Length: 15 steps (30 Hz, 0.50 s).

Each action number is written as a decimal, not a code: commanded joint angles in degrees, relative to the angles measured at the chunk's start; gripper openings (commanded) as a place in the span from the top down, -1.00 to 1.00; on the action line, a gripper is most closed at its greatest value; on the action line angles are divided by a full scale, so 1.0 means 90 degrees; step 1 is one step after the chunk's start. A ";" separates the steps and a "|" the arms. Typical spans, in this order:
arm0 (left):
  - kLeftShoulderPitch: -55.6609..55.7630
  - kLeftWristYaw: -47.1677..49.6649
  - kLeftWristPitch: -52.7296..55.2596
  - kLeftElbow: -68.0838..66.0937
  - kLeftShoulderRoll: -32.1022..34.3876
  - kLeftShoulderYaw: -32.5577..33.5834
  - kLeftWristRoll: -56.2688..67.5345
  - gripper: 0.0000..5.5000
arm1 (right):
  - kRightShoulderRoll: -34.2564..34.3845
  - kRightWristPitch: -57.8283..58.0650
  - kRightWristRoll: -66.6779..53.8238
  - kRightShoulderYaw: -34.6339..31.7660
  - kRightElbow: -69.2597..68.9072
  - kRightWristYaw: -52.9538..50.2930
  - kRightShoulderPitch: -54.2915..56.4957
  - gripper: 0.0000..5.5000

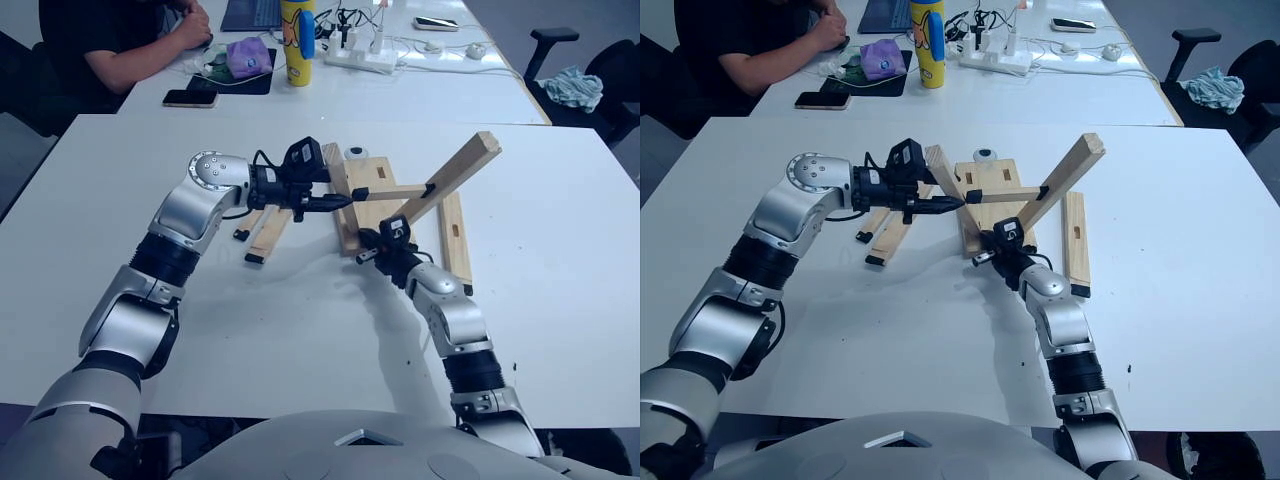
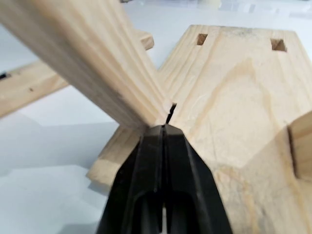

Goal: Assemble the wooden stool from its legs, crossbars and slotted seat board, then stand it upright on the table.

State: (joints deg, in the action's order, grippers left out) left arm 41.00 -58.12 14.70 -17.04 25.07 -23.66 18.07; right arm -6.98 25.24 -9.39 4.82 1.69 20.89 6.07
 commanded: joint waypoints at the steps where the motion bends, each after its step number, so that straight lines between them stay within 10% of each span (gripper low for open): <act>1: -0.1233 -0.0127 0.0766 -0.0545 -0.0141 -0.0900 -0.0673 0.26 | 0.0334 0.0536 -0.0707 -0.0282 -0.0274 0.0102 -0.0063 1.00; 15: -0.0284 -0.0402 0.0953 -0.2033 -0.0557 -0.0654 -0.0657 0.26 | -0.0159 0.0448 0.0218 0.0295 0.0352 -0.0165 -0.0110 1.00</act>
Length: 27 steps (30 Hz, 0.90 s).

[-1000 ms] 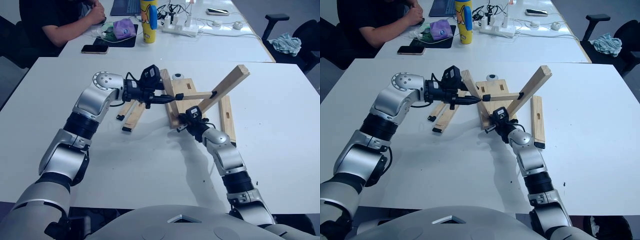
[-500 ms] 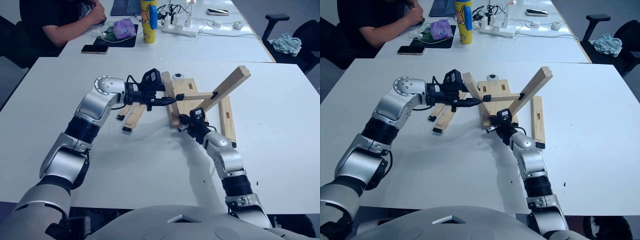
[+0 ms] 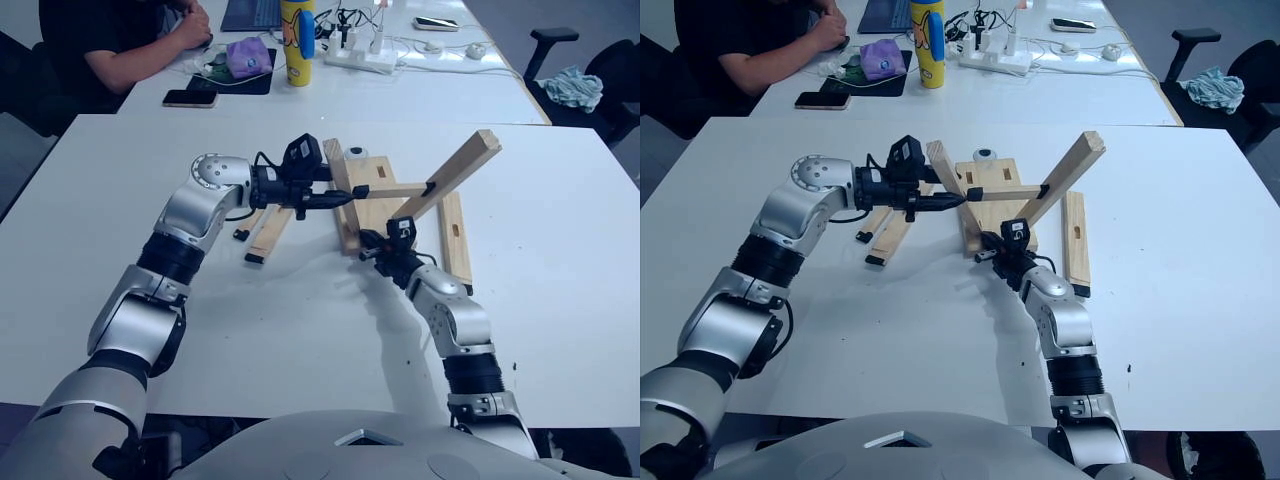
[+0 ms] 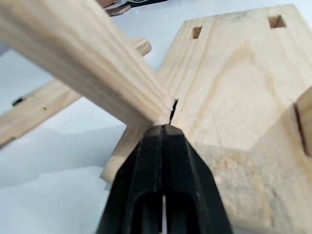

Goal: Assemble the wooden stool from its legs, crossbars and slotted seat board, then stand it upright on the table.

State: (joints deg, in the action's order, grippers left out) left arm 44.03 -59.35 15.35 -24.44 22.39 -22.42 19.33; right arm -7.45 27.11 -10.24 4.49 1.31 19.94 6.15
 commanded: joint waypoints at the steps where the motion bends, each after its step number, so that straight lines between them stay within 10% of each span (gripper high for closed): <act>1: -0.0555 -0.0270 0.0838 -0.1390 -0.0324 -0.0797 -0.0835 0.26 | -0.0135 0.0266 0.0359 0.0400 0.0415 -0.0032 -0.0149 1.00; 27: -0.0393 -0.0399 -0.0063 -0.1956 -0.0410 -0.1621 -0.1563 0.26 | -0.0172 0.0294 0.0275 0.0698 0.0440 0.0192 -0.0469 1.00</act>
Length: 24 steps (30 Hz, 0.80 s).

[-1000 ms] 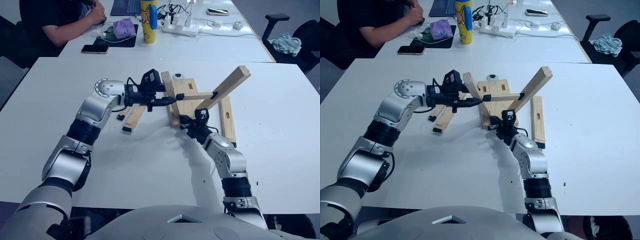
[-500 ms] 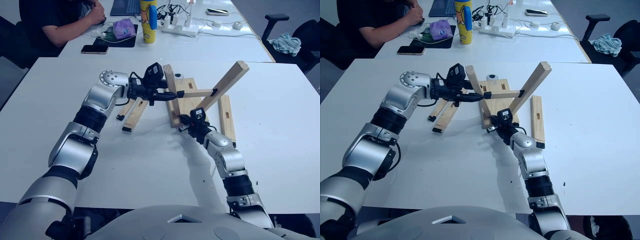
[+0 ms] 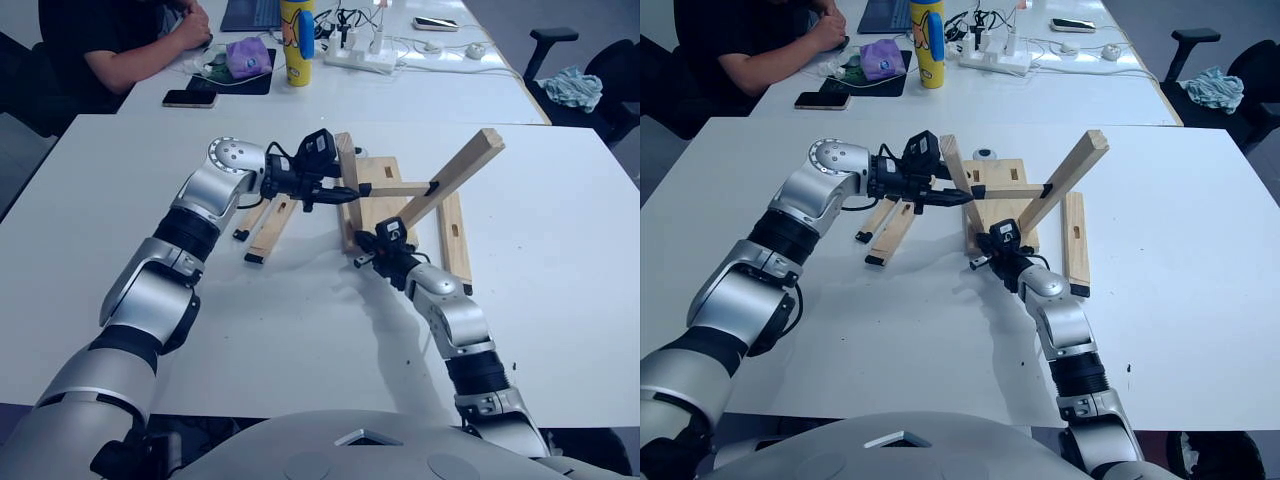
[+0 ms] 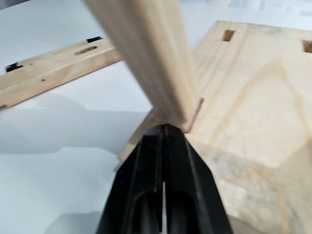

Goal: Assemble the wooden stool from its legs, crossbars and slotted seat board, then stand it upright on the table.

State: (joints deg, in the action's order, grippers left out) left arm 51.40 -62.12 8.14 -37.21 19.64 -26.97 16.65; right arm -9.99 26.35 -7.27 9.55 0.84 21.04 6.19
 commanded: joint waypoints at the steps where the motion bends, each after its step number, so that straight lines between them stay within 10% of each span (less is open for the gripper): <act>1: -0.1268 -0.0102 0.0733 -0.0497 -0.0092 -0.1122 -0.1255 0.26 | 0.0142 0.0254 -0.0134 0.0030 0.0411 0.0065 -0.0473 1.00; 14: -0.1480 -0.0108 0.0770 -0.0133 0.0091 -0.1003 -0.1109 0.26 | 0.0279 -0.0615 -0.1189 -0.1263 -0.0699 0.0053 -0.0665 1.00; 24: -0.2008 0.0414 0.0066 0.0429 0.0090 -0.0191 -0.0603 0.26 | -0.0215 0.0508 0.0691 -0.0049 0.0501 -0.0727 -0.0446 1.00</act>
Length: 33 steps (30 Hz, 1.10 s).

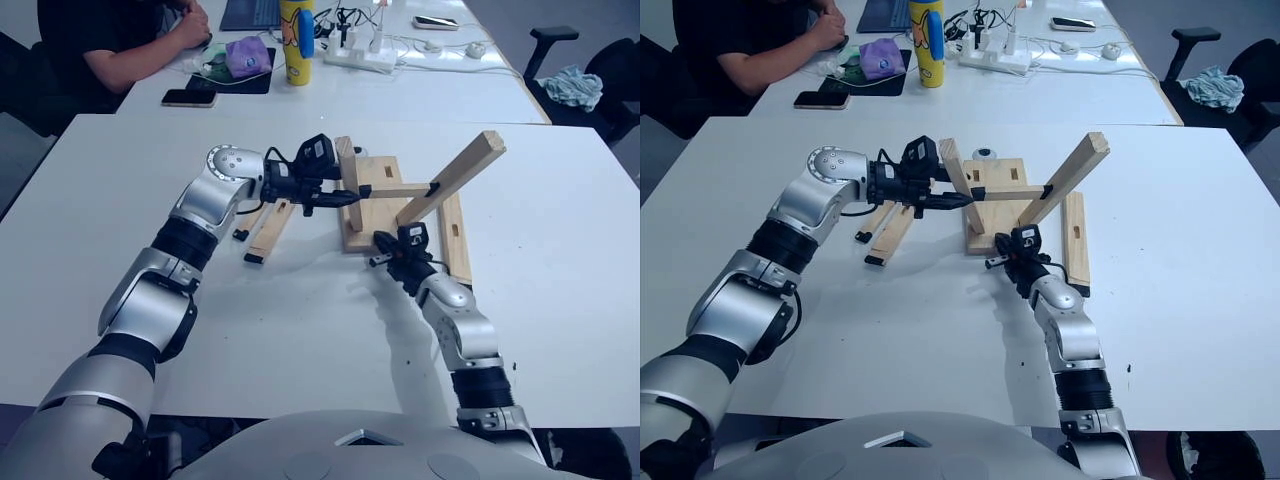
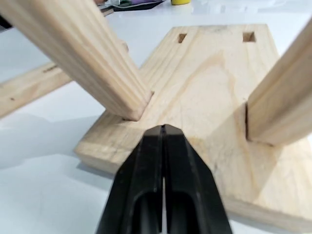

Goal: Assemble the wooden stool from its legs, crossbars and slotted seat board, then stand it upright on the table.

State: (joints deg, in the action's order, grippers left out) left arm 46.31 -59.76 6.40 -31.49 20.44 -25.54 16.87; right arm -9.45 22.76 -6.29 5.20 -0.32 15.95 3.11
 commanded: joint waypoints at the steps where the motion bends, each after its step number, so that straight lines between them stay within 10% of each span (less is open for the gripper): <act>1: -0.1547 0.0238 0.0145 -0.0068 0.0005 -0.0235 -0.0573 0.26 | -0.0301 0.0967 0.0616 0.0476 0.0652 -0.0129 -0.0090 1.00; 14: -0.2200 0.0820 -0.1288 0.0609 -0.0582 0.1143 0.0022 0.26 | -0.0658 0.1614 0.0564 0.0854 0.0921 0.0466 0.0165 1.00; 33: -0.1951 0.0585 -0.1589 -0.0320 -0.0335 0.0608 -0.0976 0.26 | -0.0752 0.1819 0.0466 0.1152 0.1007 0.0691 0.0238 1.00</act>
State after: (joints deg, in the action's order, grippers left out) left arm 34.25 -54.24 -9.87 -30.78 15.34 -17.10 14.98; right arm -16.43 30.23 -2.68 12.56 1.88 20.87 11.10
